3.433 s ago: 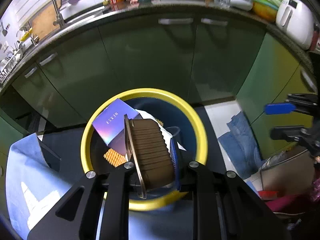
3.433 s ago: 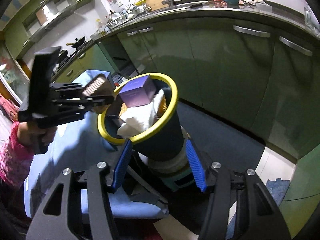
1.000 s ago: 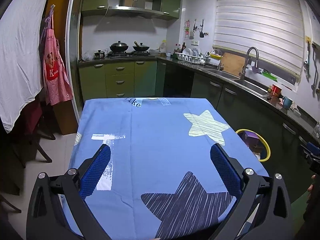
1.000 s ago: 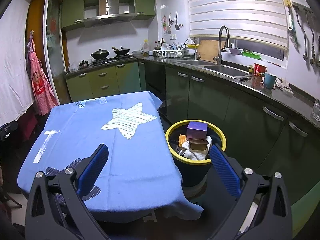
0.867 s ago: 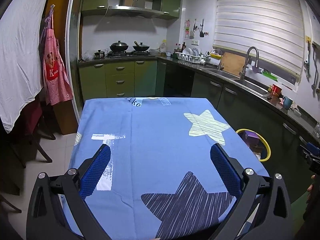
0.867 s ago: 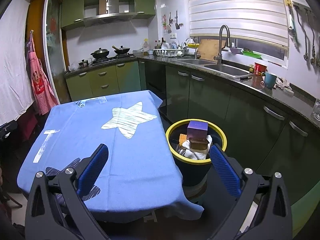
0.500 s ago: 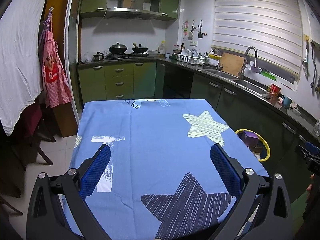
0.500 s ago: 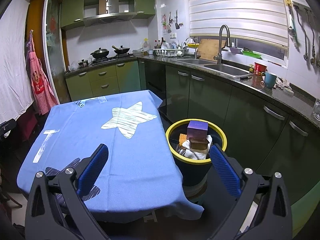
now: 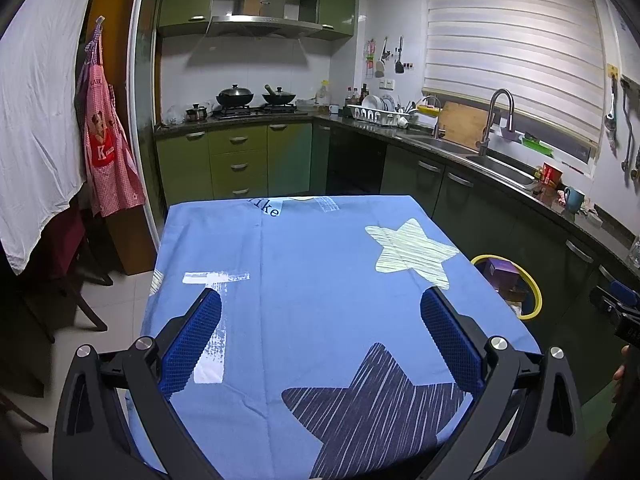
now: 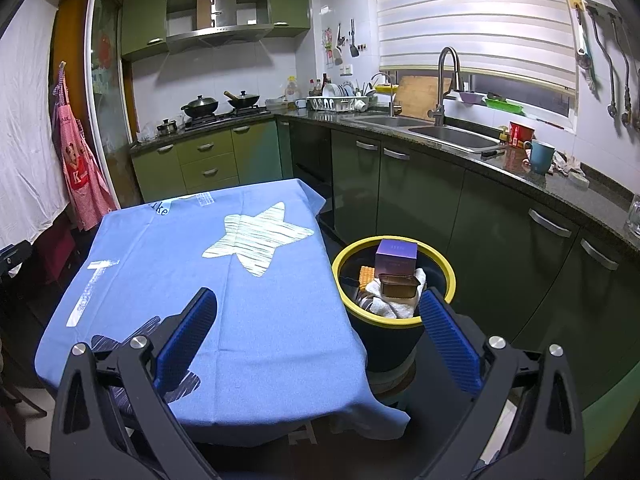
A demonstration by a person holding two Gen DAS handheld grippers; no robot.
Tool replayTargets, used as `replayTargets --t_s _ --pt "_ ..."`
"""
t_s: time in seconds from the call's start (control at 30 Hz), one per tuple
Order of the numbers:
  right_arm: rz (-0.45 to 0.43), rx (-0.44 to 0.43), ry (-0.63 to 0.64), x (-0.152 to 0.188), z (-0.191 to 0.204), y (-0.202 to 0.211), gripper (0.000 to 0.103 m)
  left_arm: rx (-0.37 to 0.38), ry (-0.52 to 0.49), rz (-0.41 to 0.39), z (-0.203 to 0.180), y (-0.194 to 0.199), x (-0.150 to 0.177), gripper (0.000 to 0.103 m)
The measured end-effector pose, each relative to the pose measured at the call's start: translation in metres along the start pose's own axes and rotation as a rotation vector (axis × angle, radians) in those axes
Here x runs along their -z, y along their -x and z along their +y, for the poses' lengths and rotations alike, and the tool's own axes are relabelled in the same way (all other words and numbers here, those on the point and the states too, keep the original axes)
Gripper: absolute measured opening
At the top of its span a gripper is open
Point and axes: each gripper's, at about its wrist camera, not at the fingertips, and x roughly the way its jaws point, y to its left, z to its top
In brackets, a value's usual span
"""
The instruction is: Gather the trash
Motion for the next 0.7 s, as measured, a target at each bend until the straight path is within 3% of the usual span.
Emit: replayTargets --t_s 0.7 --pt "0.0 -0.016 0.002 0.0016 0.0075 -0.0054 0.097 -0.005 0.0 0.002 0.0041 -0.0007 -0.0003 0.098"
